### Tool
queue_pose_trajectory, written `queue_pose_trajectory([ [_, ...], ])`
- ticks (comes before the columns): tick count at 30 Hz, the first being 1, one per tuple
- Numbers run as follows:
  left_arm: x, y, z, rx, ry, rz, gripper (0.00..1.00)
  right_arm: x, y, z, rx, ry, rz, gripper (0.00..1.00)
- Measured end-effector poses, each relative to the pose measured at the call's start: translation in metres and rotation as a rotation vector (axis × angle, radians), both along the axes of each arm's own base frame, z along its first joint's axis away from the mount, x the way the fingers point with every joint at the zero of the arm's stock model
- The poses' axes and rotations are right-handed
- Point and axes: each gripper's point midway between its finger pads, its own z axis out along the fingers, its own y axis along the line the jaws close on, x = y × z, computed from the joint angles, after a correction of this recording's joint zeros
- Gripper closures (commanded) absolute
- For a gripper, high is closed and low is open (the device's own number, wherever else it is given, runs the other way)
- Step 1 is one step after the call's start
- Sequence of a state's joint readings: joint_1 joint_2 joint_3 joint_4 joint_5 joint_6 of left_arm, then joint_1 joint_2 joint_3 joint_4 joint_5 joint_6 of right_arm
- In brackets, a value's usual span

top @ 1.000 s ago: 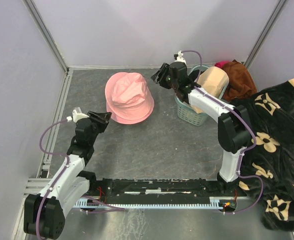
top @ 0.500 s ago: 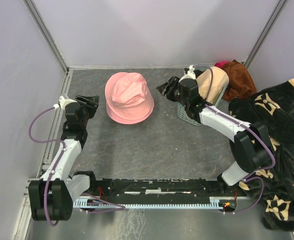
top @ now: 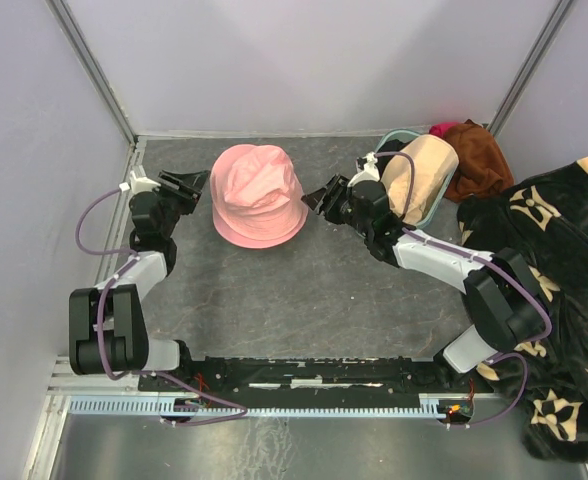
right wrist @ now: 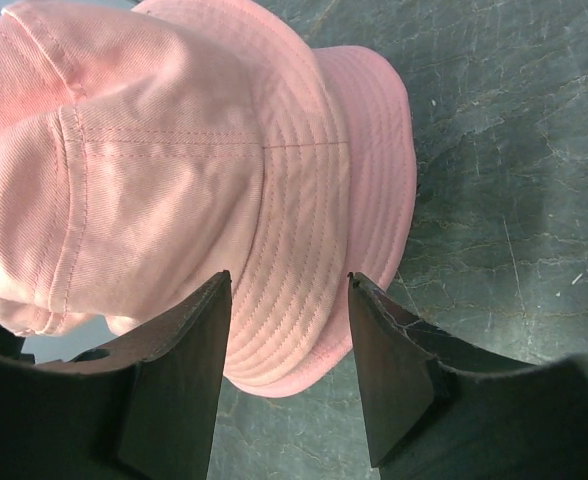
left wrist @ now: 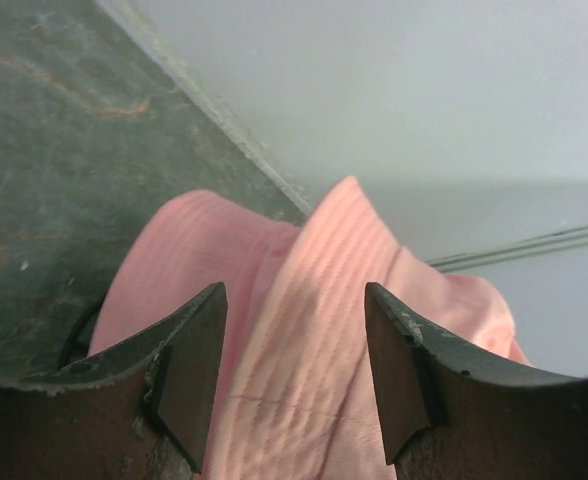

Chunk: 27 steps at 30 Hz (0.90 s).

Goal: Stack the hats
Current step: Place the hat in the bin.

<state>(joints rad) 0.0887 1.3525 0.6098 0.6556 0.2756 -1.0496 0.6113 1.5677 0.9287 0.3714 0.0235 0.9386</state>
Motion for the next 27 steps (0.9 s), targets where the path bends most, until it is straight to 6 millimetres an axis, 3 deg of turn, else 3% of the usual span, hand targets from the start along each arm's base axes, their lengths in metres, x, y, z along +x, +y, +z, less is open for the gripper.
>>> queue_pose_trajectory([
  [6, 0.012, -0.010, 0.030, 0.005, -0.126, -0.072, 0.36, -0.001, 0.002, 0.003, 0.020, -0.023, 0.011, 0.42],
  [9, 0.019, -0.014, 0.035, 0.008, -0.157, -0.102, 0.36, -0.002, 0.005, 0.005, 0.033, -0.032, 0.021, 0.42],
  [27, 0.046, -0.026, 0.006, 0.007, -0.112, -0.206, 0.36, -0.002, 0.010, 0.006, 0.052, -0.042, 0.044, 0.42],
])
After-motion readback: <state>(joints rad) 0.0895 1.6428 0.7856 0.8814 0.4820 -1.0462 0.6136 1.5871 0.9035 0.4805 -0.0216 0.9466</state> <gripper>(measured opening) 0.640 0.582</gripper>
